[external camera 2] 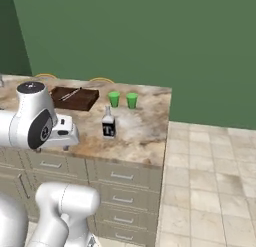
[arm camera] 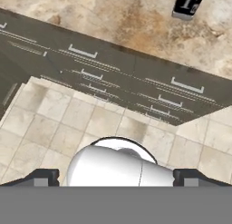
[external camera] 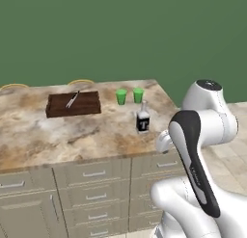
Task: Place the drinks on the dining counter in a tight cluster.
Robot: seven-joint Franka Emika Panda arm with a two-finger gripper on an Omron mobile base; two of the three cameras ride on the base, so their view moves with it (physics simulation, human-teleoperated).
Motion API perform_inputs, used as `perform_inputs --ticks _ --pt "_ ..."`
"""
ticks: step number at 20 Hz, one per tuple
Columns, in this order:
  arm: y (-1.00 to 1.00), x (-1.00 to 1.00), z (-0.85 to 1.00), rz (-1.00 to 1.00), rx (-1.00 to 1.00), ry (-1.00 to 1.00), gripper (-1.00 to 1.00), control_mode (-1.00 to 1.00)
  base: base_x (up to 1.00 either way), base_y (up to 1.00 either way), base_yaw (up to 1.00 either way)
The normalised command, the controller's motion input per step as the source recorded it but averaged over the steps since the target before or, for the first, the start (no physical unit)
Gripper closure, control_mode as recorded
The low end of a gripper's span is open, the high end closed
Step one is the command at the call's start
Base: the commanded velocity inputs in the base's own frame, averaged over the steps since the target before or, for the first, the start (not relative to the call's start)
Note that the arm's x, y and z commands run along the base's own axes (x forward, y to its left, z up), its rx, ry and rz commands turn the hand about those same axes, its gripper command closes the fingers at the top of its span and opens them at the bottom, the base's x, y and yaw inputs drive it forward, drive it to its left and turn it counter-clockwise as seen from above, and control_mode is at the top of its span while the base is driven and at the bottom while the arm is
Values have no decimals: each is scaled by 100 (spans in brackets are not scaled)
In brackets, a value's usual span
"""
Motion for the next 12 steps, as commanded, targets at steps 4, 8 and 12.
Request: perform_inputs --ticks 4,8,12 --pt "0 0 0 0 0 0 -100 100 0 20 42" --pt "0 0 0 0 0 0 -100 100 0 2 55" --pt "0 0 0 0 0 0 -100 100 -8 0 58"
